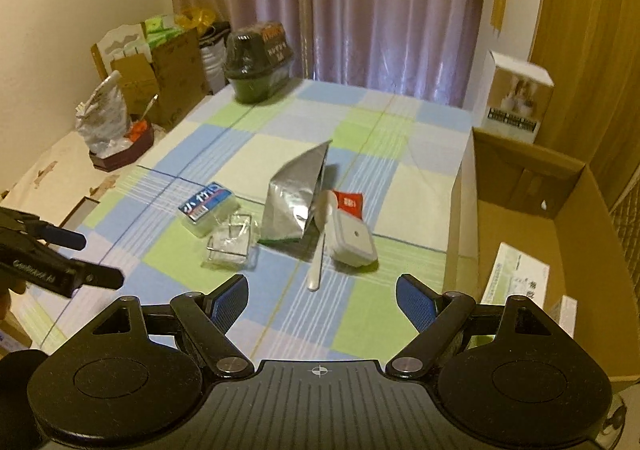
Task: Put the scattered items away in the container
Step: 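Move both tools back toward the remaining items on the table, then grasp the white square night-light with the right tool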
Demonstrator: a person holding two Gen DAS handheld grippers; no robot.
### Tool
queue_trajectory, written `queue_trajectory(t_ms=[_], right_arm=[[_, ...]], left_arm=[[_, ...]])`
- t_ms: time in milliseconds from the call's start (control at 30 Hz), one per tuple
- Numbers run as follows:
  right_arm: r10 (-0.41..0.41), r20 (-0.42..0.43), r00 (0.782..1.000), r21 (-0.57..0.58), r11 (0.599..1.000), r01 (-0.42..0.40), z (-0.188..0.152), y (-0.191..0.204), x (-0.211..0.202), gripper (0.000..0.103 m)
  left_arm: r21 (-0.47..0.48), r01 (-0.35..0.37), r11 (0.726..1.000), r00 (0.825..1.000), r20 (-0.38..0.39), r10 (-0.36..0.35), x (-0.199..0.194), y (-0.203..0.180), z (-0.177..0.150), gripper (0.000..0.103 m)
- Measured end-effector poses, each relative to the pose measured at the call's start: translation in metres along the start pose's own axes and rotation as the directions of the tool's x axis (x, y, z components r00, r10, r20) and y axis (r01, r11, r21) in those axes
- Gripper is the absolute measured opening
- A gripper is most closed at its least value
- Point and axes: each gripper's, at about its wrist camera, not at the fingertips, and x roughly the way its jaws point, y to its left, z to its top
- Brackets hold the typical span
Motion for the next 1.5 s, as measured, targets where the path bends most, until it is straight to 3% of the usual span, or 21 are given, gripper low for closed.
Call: queue_trajectory(t_ms=[133,300,500,667,900,967,1067,1500], right_arm=[[0.009,-0.027,1.0,0.007,1.0,-0.008,0.002,-0.007,0.025,0.086],[0.06,-0.063,0.996,0.084,0.995,-0.055,0.012,-0.024,0.062,0.086],[0.052,-0.071,0.996,0.078,0.996,-0.046,0.031,-0.037,0.099,0.086],[0.047,-0.072,0.996,0.088,0.995,-0.041,0.035,-0.052,0.121,0.086],[0.048,-0.089,0.995,0.082,0.996,-0.041,0.036,-0.063,0.144,0.086],[0.048,-0.097,0.994,0.074,0.996,-0.041,0.036,-0.064,0.149,0.086],[0.052,-0.113,0.992,0.062,0.997,-0.045,0.036,-0.064,0.157,0.086],[0.086,-0.239,0.967,0.092,0.994,-0.066,0.038,-0.073,0.21,0.086]], left_arm=[[-0.076,-0.004,0.997,1.0,0.006,0.005,0.025,-0.005,0.007,0.102],[-0.089,-0.006,0.996,1.0,0.003,0.007,0.059,-0.018,0.018,0.102],[-0.103,-0.009,0.995,1.0,0.018,0.011,0.096,-0.026,0.031,0.102],[-0.141,-0.056,0.988,0.998,0.015,0.058,0.126,-0.029,0.038,0.101],[-0.151,-0.153,0.977,0.987,0.024,0.159,0.153,-0.041,0.04,0.091],[-0.155,-0.161,0.975,0.986,0.021,0.166,0.16,-0.046,0.038,0.084],[-0.123,-0.207,0.971,0.977,0.03,0.212,0.165,-0.051,0.037,0.069],[0.0,-0.153,0.988,0.988,0.037,0.152,0.142,-0.031,0.012,0.064]])
